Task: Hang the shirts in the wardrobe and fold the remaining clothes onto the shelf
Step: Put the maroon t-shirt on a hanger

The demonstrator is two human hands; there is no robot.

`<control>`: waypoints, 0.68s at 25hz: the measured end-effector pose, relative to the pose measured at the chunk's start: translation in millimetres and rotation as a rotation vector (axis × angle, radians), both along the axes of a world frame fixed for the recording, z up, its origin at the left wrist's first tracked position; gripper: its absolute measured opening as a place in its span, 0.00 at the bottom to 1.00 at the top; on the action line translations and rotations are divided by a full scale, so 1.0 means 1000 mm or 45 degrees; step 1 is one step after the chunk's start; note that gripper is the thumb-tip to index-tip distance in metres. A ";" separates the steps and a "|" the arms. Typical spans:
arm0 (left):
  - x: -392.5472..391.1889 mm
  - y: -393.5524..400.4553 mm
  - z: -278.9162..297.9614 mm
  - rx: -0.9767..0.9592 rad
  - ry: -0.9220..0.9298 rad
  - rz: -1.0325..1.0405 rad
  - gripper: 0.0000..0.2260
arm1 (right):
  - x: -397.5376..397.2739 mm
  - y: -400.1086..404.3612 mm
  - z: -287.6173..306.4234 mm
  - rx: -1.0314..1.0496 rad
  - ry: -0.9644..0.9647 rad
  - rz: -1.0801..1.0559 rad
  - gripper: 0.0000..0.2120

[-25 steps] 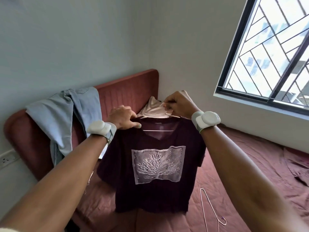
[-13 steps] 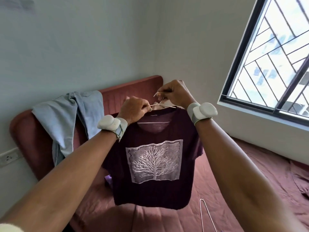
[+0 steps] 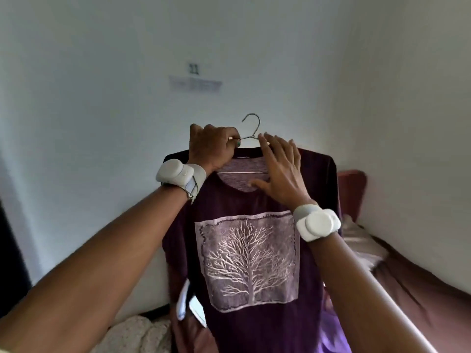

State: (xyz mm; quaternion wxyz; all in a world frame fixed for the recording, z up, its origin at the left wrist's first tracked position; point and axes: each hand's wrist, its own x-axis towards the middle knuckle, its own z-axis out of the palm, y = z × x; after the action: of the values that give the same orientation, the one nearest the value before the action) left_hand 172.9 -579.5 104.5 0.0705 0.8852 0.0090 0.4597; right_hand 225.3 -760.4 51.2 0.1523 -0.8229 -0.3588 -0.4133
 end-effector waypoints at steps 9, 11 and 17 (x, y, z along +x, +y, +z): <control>-0.097 0.238 0.083 0.033 -0.122 0.541 0.07 | -0.027 0.288 0.068 0.120 -0.428 0.272 0.40; -0.123 0.280 0.104 0.028 -0.095 0.661 0.07 | -0.043 0.343 0.088 0.129 -0.410 0.411 0.39; -0.223 0.404 0.161 0.354 -0.026 1.217 0.13 | -0.104 0.515 0.165 0.122 -0.321 0.841 0.35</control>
State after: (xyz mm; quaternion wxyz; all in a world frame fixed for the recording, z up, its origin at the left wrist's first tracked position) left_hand -50.0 -175.8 265.3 -0.2668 0.7784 0.3519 0.4461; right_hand 121.2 -245.3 216.3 0.2704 -0.5971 -0.6017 -0.4565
